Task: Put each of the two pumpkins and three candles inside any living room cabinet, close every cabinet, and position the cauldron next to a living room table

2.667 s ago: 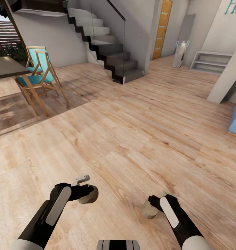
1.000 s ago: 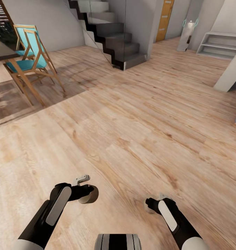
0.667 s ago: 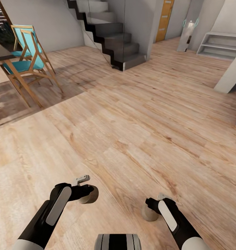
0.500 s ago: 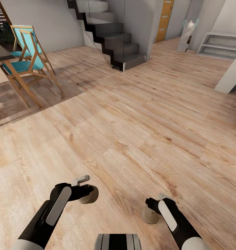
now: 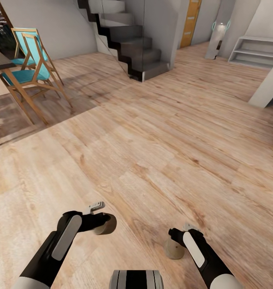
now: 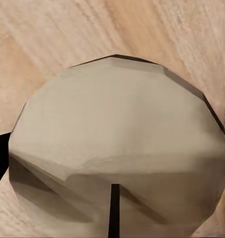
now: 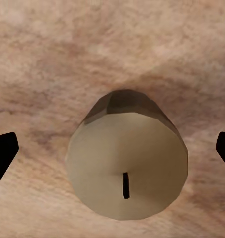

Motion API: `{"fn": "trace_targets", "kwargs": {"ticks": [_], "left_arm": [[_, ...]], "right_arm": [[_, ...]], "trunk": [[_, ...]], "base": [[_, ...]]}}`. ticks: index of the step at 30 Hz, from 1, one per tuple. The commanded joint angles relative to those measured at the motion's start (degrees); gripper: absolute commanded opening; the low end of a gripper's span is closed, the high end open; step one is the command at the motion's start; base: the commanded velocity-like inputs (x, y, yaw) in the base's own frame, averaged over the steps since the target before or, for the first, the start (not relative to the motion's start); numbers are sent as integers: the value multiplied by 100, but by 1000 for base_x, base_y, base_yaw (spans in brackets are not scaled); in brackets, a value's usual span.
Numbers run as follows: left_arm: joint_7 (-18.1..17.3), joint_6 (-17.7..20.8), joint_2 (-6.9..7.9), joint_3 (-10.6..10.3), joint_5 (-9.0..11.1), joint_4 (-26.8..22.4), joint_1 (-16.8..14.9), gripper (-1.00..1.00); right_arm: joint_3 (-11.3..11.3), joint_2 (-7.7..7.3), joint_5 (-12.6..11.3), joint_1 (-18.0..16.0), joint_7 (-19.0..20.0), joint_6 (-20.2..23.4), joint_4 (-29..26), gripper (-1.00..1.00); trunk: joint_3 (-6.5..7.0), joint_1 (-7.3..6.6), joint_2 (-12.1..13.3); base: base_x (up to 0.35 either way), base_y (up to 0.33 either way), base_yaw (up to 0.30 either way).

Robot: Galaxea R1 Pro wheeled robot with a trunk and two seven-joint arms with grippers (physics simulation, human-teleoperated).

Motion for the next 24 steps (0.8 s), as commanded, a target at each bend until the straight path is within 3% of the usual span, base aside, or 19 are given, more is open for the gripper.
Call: {"fn": "trace_targets", "kwargs": {"ticks": [1,3,6,11,18,21,24], "left_arm": [[-34,77,22,-12,126,-26,-2,-100],[-194,221,53,-6,322,-50,0,-100],[-354,317,101,7,451,-138,24,-100],[-687,359,214,28,501,-386,138,-100],[-916,376,233,41,531,-434,177,-100],[-925,395,270,61,822,-437,190,-100],[-927,395,448,56,1139,-455,193,-100]], "right_arm": [[17,-3,-60,-2,-57,6,-9,100],[17,-3,-60,-2,-57,4,-9,100],[17,-3,-60,-2,-57,4,-9,100],[17,-3,-60,-2,-57,3,-9,100],[25,-3,-60,-2,-57,-11,-9,100],[99,-3,-65,-2,-55,-107,-6,100],[224,-3,-68,-2,-57,-150,-2,100]], "trunk": [[-27,1,-3],[-71,6,-6],[-138,14,-10],[-160,17,-11],[-248,27,-17],[-248,27,-17],[-248,27,-17]], "base": [[0,0,0],[0,0,0],[0,0,0],[0,0,0],[0,0,0],[0,0,0],[0,0,0]]}}
